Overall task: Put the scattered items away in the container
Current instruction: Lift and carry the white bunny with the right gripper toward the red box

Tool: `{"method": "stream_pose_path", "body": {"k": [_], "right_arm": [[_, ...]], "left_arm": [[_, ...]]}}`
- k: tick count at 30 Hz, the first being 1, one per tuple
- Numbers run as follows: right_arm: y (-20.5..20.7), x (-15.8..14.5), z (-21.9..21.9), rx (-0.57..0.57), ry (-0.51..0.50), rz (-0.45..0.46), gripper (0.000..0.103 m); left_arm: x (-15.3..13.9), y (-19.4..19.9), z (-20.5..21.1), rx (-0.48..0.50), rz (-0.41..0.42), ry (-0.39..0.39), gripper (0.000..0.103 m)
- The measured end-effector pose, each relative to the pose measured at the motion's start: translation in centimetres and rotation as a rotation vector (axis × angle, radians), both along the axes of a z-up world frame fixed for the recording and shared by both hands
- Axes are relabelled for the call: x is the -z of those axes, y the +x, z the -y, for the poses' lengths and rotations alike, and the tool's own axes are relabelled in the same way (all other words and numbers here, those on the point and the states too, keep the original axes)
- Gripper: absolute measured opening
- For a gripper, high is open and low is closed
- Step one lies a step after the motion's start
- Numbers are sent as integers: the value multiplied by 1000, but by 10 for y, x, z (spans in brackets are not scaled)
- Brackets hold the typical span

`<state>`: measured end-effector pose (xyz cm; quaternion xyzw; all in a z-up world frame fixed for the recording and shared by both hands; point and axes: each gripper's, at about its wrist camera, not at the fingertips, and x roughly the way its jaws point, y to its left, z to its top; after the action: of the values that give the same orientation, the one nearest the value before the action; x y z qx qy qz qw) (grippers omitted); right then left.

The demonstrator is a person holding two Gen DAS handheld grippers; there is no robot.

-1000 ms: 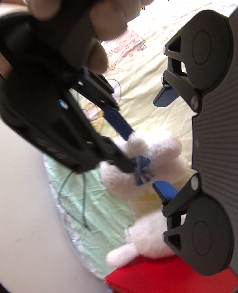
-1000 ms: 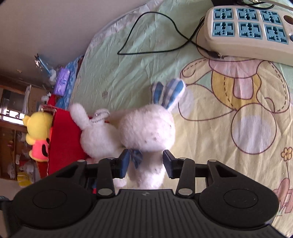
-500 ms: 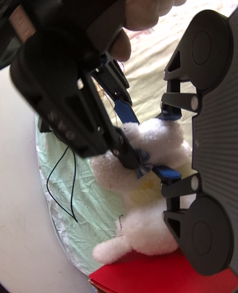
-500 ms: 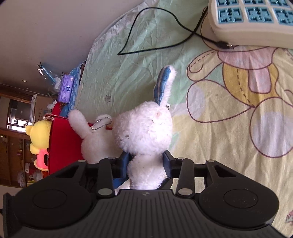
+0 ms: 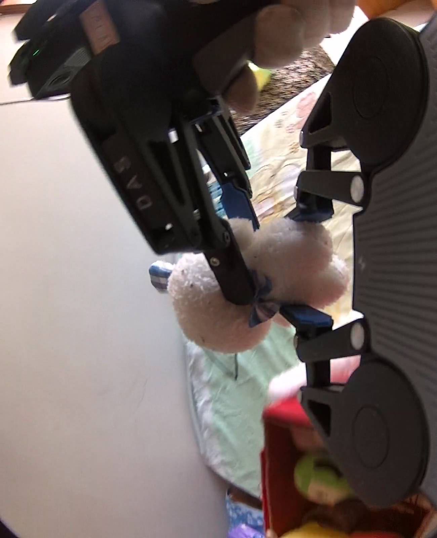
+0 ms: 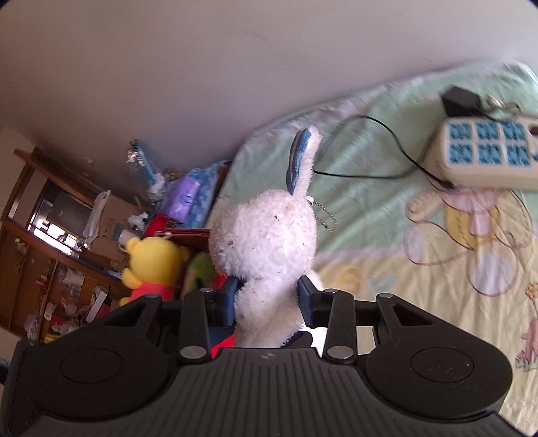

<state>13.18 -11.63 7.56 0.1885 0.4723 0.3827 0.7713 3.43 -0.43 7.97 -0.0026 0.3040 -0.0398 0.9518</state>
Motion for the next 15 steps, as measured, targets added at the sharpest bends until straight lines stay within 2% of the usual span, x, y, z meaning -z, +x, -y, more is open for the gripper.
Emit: {"method": "stream_pose_path", "body": {"k": [8, 15], "right_arm": [[-28, -25, -85, -92, 37, 83, 39], [-49, -12, -179, -116, -25, 83, 39]], "left_arm": [[-31, -50, -79, -87, 65, -6, 46], [-24, -76, -167, -108, -3, -34, 46]]}}
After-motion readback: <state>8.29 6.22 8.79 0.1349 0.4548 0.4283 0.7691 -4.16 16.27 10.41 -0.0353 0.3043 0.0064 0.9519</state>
